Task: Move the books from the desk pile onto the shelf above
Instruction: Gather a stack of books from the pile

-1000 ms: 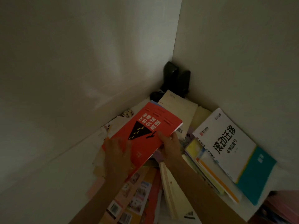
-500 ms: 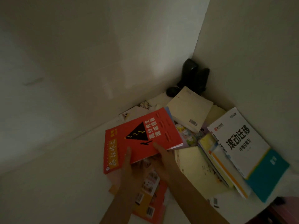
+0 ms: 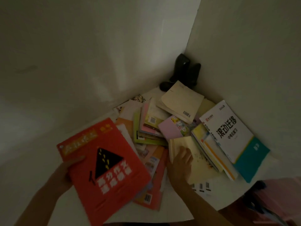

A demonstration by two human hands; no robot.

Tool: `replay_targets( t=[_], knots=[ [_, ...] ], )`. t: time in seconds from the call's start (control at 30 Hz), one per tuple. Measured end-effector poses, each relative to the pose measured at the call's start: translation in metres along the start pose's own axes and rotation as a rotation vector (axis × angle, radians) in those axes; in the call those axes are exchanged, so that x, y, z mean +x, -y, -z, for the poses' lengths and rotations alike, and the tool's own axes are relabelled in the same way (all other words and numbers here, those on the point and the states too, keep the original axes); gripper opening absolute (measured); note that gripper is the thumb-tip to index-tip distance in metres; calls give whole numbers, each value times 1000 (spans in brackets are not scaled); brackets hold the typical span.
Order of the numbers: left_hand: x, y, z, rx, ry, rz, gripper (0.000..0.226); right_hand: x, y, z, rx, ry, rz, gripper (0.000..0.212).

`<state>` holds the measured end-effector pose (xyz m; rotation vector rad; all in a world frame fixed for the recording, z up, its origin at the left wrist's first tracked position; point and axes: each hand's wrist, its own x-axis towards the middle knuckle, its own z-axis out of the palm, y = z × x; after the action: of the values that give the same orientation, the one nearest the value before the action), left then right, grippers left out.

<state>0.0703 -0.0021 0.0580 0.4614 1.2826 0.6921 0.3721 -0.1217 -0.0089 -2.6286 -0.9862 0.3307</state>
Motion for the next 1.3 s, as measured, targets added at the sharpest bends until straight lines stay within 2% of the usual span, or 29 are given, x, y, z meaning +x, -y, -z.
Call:
replay_targets(
  t=[0.03, 0.1, 0.17, 0.23, 0.37, 0.43, 0.5, 0.6, 0.7, 0.77, 0.83, 0.9, 0.97, 1.03, 1.07, 1.13, 1.2, 1.3],
  knots=[
    [2, 2, 2, 99, 18, 49, 17, 0, 2, -1, -33, -23, -17, 68],
    [10, 11, 4, 234, -8, 121, 31, -3, 0, 4, -52, 14, 3, 60],
    [15, 22, 3, 227, -94, 125, 38, -9, -3, 14, 16, 9, 80, 55],
    [18, 28, -2, 197, -126, 118, 33, -24, 4, 22, 103, -49, 189, 53],
    [22, 26, -5, 207, -84, 116, 34, -78, 31, 18, 63, -127, 636, 51],
    [23, 20, -3, 237, -76, 77, 33, -101, 48, 12, 35, -99, 860, 50],
    [22, 16, 0, 228, -66, 45, 39, -108, 57, -2, -34, -23, 1050, 50],
    [23, 15, 6, 117, 84, 45, 65, -104, 57, -24, -110, 94, 1280, 52],
    [22, 20, 5, 228, 54, -46, 52, -98, 55, -33, -184, 268, 1443, 50],
    [22, 30, 4, 276, 2, -100, 39, -98, 59, -37, -156, 475, 1504, 48],
    [23, 42, 7, 275, -50, -118, 32, -102, 62, -40, -158, 598, 1500, 49],
    [22, 48, 9, 260, -75, -143, 21, -98, 68, -28, -29, 534, 1450, 48],
    [23, 49, 10, 212, -92, -120, 20, -76, 71, -10, 40, 422, 1183, 46],
    [23, 45, 9, 162, -94, -90, 21, -35, 64, 2, 70, 87, 849, 52],
    [22, 43, 8, 153, -93, -95, 19, -14, 58, 11, 88, -2, 678, 55],
    [21, 38, 4, 168, -107, -133, 10, 29, 48, 30, 55, -10, 416, 54],
    [21, 30, -1, 212, -120, -169, 8, 70, 42, 51, -54, -27, 337, 60],
    [28, 21, -10, 306, -146, -206, 13, 124, 41, 65, -319, 20, 332, 62]
  ],
)
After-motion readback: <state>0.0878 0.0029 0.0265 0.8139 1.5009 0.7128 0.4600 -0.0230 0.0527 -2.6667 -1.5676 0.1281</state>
